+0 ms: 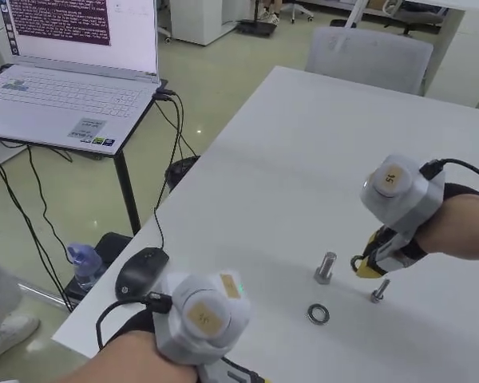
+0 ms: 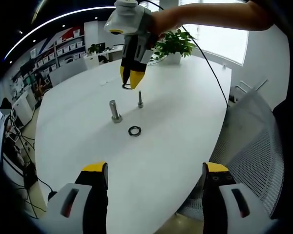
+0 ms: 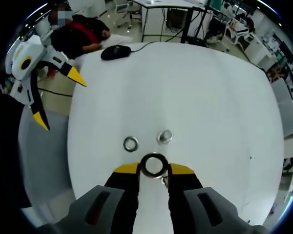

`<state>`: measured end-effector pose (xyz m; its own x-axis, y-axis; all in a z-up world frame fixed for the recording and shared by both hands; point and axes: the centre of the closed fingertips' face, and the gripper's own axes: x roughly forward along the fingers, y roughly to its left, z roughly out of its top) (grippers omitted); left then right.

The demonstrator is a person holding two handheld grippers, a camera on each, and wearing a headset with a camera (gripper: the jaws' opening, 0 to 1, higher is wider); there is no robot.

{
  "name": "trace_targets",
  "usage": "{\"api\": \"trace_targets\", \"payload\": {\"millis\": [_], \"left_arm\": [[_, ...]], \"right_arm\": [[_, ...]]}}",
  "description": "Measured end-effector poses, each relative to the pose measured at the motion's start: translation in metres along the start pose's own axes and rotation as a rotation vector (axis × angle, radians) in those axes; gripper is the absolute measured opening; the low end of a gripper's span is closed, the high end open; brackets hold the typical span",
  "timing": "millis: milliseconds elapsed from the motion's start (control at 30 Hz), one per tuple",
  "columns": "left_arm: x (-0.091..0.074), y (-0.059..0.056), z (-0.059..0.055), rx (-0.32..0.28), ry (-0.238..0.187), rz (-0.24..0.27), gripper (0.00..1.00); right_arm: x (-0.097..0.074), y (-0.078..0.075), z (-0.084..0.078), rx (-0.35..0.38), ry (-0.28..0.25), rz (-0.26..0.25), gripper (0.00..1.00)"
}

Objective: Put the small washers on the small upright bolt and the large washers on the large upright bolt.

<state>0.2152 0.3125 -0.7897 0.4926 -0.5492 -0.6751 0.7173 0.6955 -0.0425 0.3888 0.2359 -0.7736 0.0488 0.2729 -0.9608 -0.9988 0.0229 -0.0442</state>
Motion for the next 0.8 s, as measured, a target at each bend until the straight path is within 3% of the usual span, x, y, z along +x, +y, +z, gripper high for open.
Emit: {"api": "trace_targets", "payload": {"millis": [367,800], "left_arm": [[0.006,0.004,-0.001,-0.021,0.006,0.002,0.8],[0.012,0.006,-0.002,-0.023,0.009,-0.011,0.78]], "right_arm": [[0.018,-0.016,0.017,-0.02,-0.001,0.009,0.22],[0.036,-0.006,0.026,-0.047,0.023,0.036,0.22]]}}
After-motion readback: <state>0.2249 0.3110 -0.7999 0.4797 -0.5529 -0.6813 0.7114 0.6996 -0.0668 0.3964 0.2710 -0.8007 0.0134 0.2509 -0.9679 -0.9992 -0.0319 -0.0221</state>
